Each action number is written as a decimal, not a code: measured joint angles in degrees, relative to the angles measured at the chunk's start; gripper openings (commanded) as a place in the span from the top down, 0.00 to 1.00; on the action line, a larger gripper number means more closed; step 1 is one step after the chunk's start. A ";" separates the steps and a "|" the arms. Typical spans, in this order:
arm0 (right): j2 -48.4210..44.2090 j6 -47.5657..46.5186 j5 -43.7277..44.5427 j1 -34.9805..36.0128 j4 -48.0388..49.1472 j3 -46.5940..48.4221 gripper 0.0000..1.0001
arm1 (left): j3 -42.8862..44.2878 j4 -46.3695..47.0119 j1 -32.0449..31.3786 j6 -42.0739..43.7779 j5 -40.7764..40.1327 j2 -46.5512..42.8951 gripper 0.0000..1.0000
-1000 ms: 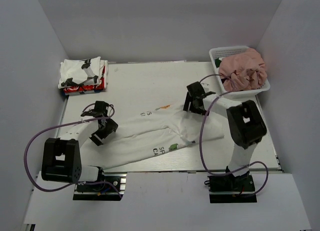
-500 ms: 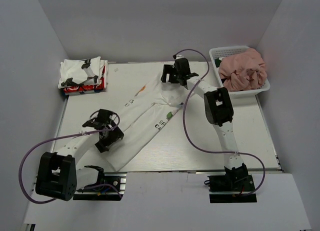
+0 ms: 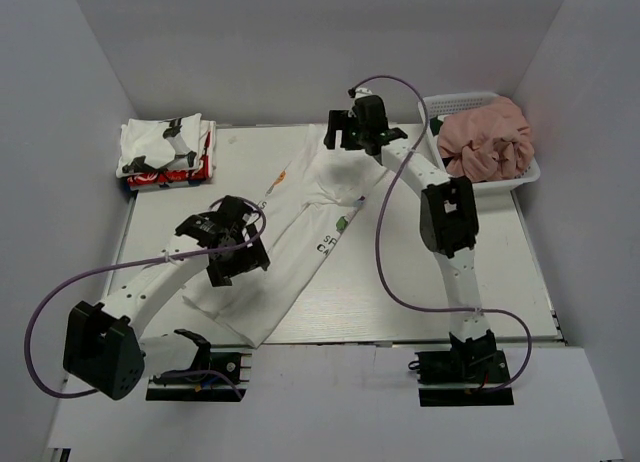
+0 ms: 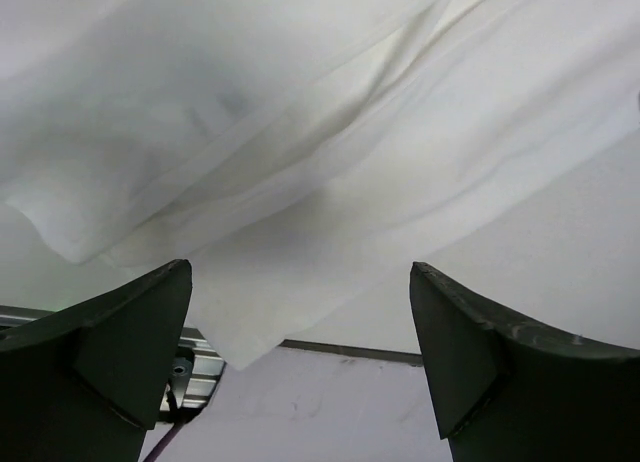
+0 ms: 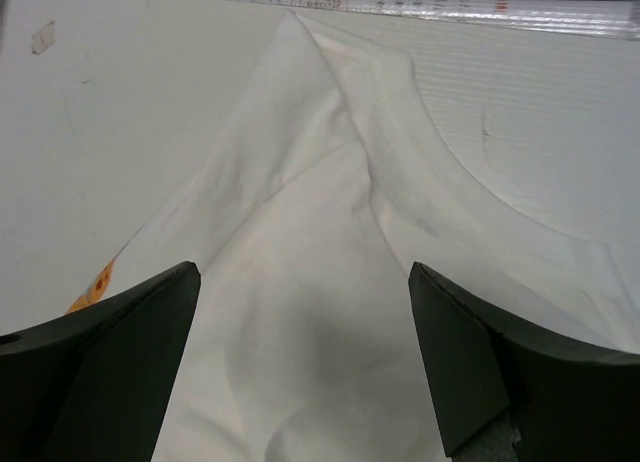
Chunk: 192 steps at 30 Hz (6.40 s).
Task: Fold and stack the t-shirts
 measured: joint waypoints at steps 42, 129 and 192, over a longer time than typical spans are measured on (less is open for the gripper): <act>0.79 4.50 15.61 4.17 -21.79 -2.58 0.09 | 6.69 4.83 -24.26 -2.51 5.81 27.67 0.00; -58.47 34.69 0.92 38.36 -5.27 -84.43 0.85 | -29.97 19.41 -16.57 -13.84 -0.26 -22.14 0.78; -25.18 7.06 11.76 5.70 5.66 -42.66 0.10 | 33.33 48.37 3.85 16.98 -7.45 46.31 0.00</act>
